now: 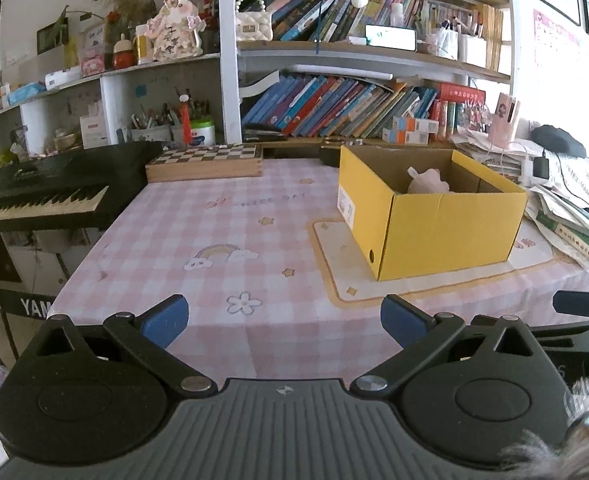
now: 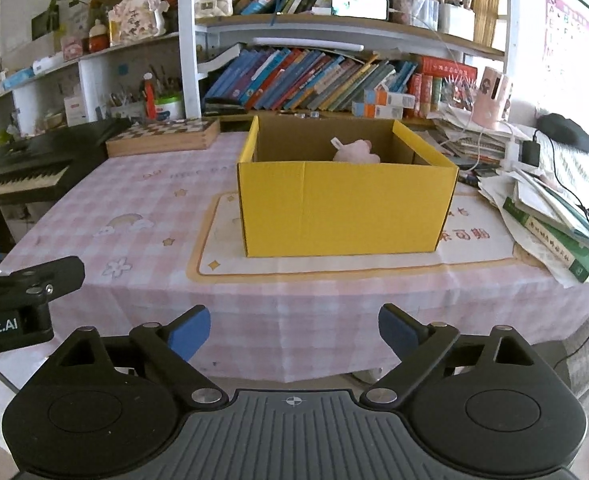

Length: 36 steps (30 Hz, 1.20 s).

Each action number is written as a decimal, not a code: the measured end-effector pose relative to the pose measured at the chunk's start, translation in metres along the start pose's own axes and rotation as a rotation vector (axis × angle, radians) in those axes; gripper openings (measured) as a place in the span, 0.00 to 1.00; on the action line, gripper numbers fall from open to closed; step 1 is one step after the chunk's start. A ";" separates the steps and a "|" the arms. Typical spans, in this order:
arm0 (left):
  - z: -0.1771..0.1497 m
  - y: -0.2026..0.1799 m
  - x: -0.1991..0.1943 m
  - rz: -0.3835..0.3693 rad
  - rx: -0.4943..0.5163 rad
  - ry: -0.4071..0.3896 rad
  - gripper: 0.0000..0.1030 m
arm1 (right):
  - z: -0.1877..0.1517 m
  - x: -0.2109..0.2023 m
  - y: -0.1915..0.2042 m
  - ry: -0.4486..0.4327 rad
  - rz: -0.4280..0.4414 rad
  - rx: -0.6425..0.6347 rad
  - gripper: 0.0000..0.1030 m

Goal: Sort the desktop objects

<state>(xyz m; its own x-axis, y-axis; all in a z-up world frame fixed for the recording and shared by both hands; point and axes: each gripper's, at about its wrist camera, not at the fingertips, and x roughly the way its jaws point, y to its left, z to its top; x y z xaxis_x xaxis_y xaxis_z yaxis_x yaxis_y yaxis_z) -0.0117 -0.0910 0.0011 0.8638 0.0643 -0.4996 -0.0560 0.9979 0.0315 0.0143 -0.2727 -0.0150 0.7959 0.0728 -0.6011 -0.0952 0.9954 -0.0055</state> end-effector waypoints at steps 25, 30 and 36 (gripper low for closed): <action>-0.007 0.012 -0.004 0.021 -0.007 0.029 1.00 | -0.001 0.002 0.018 0.029 0.012 -0.038 0.96; -0.007 0.011 -0.003 0.022 -0.009 0.030 1.00 | -0.002 0.002 0.018 0.030 0.011 -0.037 0.96; -0.007 0.011 -0.003 0.017 -0.008 0.028 1.00 | -0.002 0.003 0.017 0.030 0.012 -0.038 0.96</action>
<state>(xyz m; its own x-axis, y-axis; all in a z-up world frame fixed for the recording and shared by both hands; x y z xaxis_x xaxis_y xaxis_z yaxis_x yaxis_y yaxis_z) -0.0180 -0.0800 -0.0029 0.8482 0.0810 -0.5234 -0.0744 0.9967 0.0335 0.0140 -0.2552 -0.0185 0.7760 0.0819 -0.6253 -0.1275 0.9914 -0.0284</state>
